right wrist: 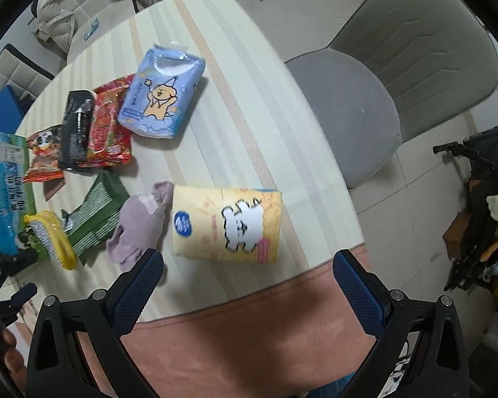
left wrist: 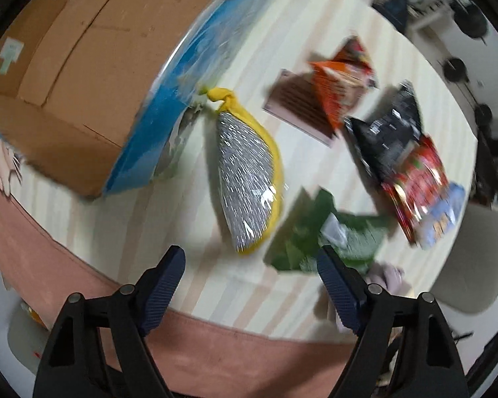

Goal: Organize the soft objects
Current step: 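Grasp the silver sponge with the left tool while the right tool grasps the Vinda tissue pack, then carry the sponge and tissue pack into the box and open both tools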

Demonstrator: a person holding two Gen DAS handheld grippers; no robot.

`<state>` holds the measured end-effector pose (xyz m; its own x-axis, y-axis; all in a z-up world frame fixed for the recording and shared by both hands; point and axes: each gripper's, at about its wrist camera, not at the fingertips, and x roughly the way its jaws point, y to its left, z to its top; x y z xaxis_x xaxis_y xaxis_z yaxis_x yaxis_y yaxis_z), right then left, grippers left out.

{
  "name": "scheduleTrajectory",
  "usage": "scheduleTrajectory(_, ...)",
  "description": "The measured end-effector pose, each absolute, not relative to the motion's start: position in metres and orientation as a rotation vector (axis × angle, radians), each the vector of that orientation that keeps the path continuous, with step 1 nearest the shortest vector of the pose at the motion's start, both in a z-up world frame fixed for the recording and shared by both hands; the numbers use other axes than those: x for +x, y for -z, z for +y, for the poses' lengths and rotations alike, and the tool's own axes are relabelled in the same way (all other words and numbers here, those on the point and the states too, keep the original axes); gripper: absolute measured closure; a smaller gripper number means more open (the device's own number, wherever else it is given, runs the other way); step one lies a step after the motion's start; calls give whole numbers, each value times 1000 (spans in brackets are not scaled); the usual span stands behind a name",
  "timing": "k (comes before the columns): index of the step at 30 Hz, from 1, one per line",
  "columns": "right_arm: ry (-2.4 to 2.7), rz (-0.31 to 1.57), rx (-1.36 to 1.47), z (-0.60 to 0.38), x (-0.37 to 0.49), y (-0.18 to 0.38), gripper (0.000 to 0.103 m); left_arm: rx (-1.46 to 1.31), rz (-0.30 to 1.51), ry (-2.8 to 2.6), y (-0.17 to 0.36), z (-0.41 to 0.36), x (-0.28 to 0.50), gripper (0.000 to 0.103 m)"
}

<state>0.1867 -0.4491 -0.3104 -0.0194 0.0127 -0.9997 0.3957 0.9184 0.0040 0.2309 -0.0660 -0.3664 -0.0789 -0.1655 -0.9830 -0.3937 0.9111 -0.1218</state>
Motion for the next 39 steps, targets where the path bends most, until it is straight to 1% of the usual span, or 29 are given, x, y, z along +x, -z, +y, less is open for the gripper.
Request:
scheduleTrajectory(5,288,1599,320,-446,202,333,0,-500,1653,-242,389,-59,234,23)
scheduleTrajectory(6,284,1604,318,-445,204,336,0,-516,1648,-246,394,-58,234,25)
scheduleTrajectory(8,280,1613,311,-444,208,342,0,-533,1646,-251,401,-57,235,41)
scheduleTrajectory(9,277,1616,310,-443,210,345,0,-524,1642,-260,405,-57,236,46)
scheduleTrajectory(10,272,1622,313,-442,212,349,0,-516,1638,-258,408,-58,235,55)
scheduleTrajectory(11,272,1626,313,-441,213,351,0,-512,1637,-254,410,-58,235,61)
scheduleTrajectory(16,256,1649,326,-443,219,366,0,-474,1615,-242,404,-59,226,63)
scheduleTrajectory(20,214,1672,325,-445,220,372,0,-422,1646,-214,397,-63,195,63)
scheduleTrajectory(22,144,1670,275,-439,222,369,0,-362,1666,-189,398,-69,178,63)
scheduleTrajectory(25,2,1654,26,-420,219,357,0,-286,1699,-141,398,-75,146,63)
scheduleTrajectory(28,-149,1640,-355,-390,206,355,0,-250,1735,-107,401,-78,113,63)
scheduleTrajectory(30,-233,1629,-604,-371,196,368,0,-234,1740,-91,404,-82,97,62)
scheduleTrajectory(33,-287,1651,-738,-359,193,392,0,-216,1755,-74,408,-87,88,60)
scheduleTrajectory(35,-310,1681,-729,-355,195,405,0,-232,1773,-68,412,-92,92,60)
scheduleTrajectory(36,-315,1700,-708,-355,196,410,2,-253,1780,-67,414,-92,93,60)
scheduleTrajectory(37,-319,1734,-657,-356,197,415,16,-276,1784,-64,422,-95,99,60)
scheduleTrajectory(38,-317,1778,-574,-359,198,418,26,-314,1787,-59,422,-90,99,60)
scheduleTrajectory(39,-292,1802,-508,-363,198,419,28,-349,1785,-58,421,-85,98,60)
